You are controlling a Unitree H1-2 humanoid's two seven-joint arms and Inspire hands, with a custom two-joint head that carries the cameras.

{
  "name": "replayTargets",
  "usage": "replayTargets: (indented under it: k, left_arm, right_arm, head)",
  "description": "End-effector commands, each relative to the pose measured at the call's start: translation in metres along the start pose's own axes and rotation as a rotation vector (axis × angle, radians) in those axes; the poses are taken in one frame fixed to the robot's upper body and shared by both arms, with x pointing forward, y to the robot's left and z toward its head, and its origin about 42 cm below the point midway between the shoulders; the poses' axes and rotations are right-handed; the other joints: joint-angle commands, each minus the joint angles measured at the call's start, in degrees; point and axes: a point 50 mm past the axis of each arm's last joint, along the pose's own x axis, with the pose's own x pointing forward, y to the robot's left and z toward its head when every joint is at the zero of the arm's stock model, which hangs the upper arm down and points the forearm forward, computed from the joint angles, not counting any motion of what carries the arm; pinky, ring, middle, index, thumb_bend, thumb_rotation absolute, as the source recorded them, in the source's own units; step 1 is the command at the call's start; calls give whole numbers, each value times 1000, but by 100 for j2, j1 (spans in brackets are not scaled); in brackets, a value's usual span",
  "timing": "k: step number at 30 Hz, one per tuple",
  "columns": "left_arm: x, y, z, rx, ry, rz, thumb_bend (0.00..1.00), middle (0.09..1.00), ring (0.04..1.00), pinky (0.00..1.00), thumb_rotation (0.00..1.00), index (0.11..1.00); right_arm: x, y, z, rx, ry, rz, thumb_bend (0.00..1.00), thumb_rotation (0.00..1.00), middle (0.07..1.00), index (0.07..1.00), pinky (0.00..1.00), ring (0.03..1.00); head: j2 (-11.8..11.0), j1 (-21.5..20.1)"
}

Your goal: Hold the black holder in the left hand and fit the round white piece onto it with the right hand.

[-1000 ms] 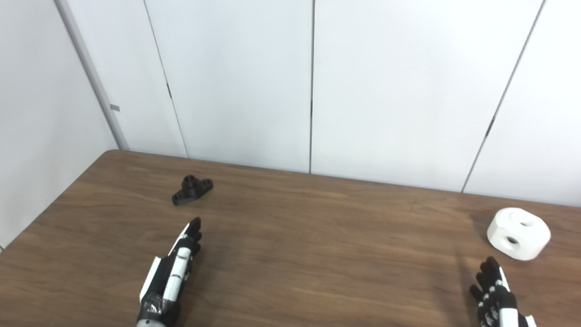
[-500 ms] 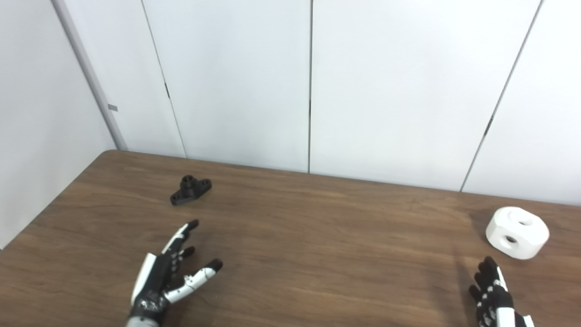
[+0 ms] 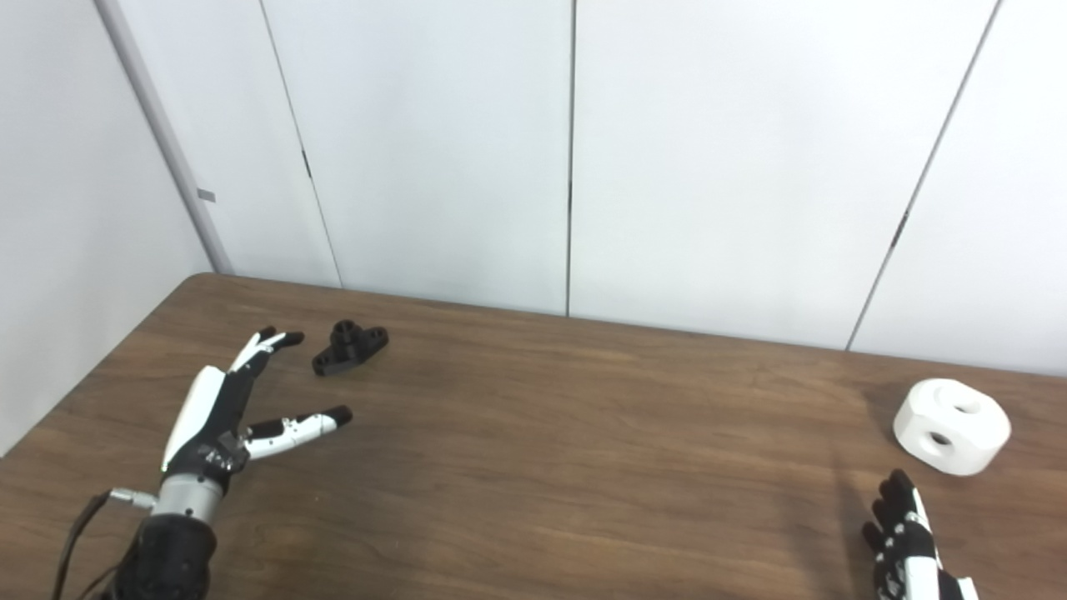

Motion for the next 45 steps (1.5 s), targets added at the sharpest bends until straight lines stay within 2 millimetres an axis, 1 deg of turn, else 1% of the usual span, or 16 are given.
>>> replayTargets:
  k: [1,3,7,11,13,20,22,26,32,36,40,45]
  left_arm:
    - [16,18,8,57,-32,50,892,993,1000,1000,340,855]
    - [26,21,4,95,-23,54,889,998,1000,1000,343,841]
    - [43,24,-1,169,9,44,888,1000,1000,1000,378,840]
    - [62,22,-4,214,41,48,898,1000,1000,1000,378,834]
    - [69,21,-4,224,51,56,904,1000,1000,1000,374,831]
    - [97,12,1,237,82,59,904,1000,1000,1000,378,826]
    - [103,9,2,232,87,51,903,1000,1000,1000,383,823]
    - [119,2,5,276,95,22,889,1000,1000,1000,378,824]
    - [137,-3,4,348,101,-1,892,1000,1000,1000,383,833]
    - [148,-4,4,360,108,-10,900,1000,1000,1000,371,836]
    - [154,-7,5,372,115,-18,892,1000,1000,1000,354,834]
    - [159,-12,7,399,118,-25,882,1000,1000,1000,349,829]
  right_arm:
    - [4,2,11,-8,-47,5,595,1000,1000,1000,1000,1000]
    - [4,2,10,-14,-48,9,594,1000,1000,1000,1000,1000]
    - [4,4,11,-13,-47,16,579,1000,1000,1000,1000,1000]
    - [3,5,10,-25,-41,5,600,1000,1000,1000,1000,1000]
    - [3,5,10,-33,-38,2,620,1000,1000,1000,1000,1000]
    - [4,7,11,-39,-33,6,605,1000,1000,1000,1000,1000]
    - [3,7,11,-43,-36,6,587,1000,1000,1000,1000,1000]
    - [2,8,10,-31,-34,-3,565,1000,1000,1000,1000,1000]
    - [1,8,10,-22,-31,-3,589,1000,1000,1000,1000,1000]
    - [0,8,9,-22,-28,-10,597,1000,1000,1000,1000,1000]
    - [-1,9,10,-25,-26,-9,611,1000,1000,1000,1000,1000]
    - [-2,10,10,-31,-27,-15,593,1000,1000,1000,1000,1000]
  head:
    - [1,1]
    - [1,2]
    - [6,-14]
    - [-16,-31]
    - [-16,-31]
    - [-10,-47]
    - [-13,-54]
    - [-12,-64]
    - [-16,-94]
    - [-20,-120]
    - [-17,-148]
    - [0,-152]
